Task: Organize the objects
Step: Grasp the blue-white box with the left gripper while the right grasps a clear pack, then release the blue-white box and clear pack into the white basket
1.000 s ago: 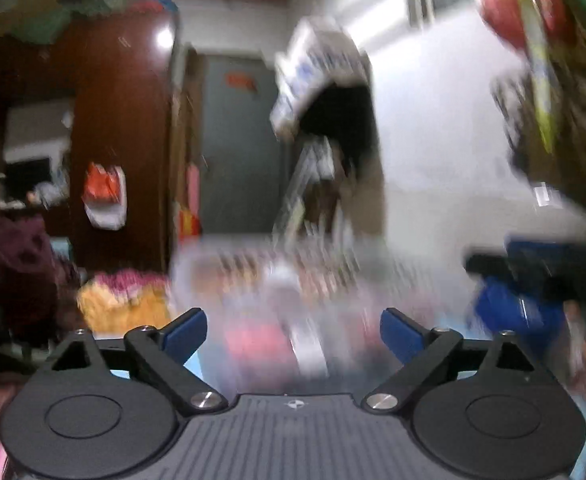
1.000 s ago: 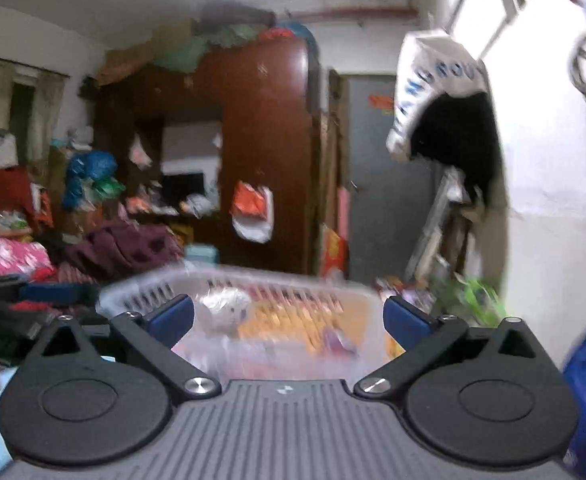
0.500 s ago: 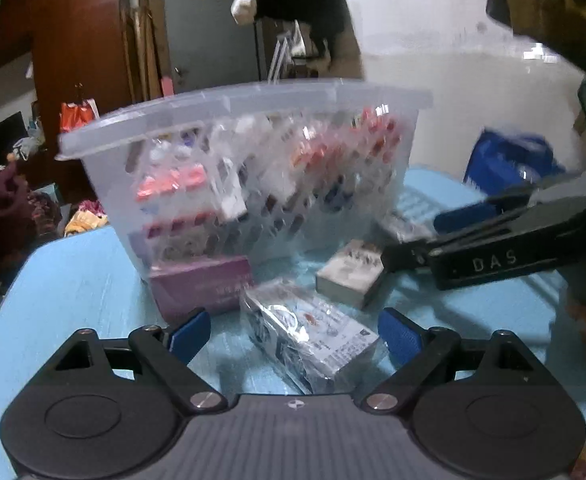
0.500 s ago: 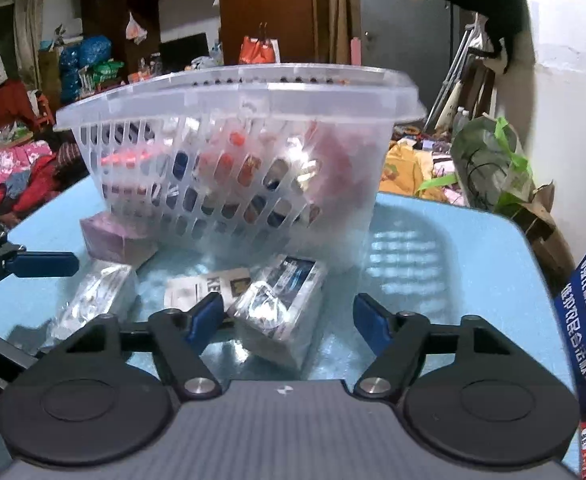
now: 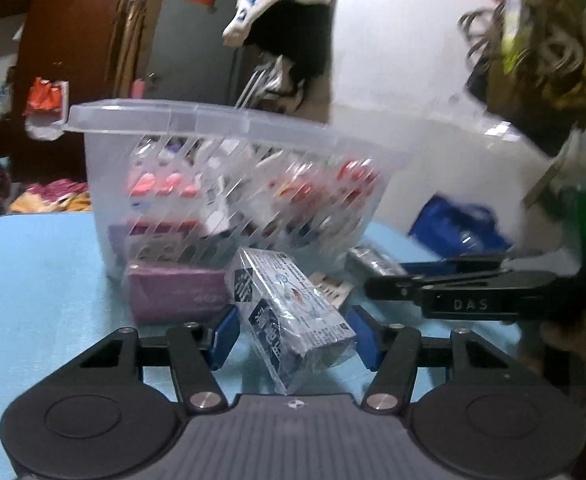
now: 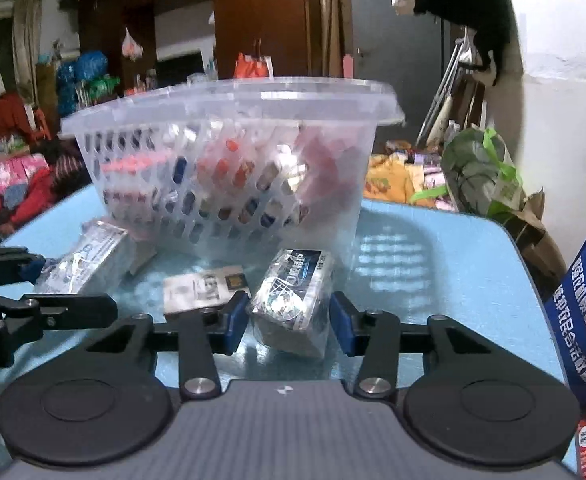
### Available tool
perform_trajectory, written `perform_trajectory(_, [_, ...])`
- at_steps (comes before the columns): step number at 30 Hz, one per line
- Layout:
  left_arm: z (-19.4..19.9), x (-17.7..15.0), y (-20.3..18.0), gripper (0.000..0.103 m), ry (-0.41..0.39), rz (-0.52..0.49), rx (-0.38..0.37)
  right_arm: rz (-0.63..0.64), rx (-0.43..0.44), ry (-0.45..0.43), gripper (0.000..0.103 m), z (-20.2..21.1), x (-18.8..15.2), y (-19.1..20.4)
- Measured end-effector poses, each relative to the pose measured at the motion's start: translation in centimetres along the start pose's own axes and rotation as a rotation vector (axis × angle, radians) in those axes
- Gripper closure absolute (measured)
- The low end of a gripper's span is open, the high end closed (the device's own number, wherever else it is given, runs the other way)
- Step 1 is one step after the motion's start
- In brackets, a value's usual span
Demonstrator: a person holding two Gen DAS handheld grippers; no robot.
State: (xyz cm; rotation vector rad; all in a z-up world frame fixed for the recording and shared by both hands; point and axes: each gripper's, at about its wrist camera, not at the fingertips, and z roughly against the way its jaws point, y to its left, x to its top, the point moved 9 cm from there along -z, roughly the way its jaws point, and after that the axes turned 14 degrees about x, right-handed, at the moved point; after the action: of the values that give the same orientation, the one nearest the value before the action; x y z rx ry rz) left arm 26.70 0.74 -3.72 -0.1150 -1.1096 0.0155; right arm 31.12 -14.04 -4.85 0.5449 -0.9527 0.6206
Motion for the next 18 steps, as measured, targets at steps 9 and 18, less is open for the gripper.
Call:
perform_trajectory(9, [1.7,0.8,-0.9,0.041,-0.138,-0.037,0.001,0.032,0.093,-0.159,0.055,2.3,1.1,1.1])
perform_trajectory(18, [3.1,1.0,-0.8,0.042,-0.232,-0.043,0.033,0.113,0.129,-0.279,0.055,4.5,1.6,2.6])
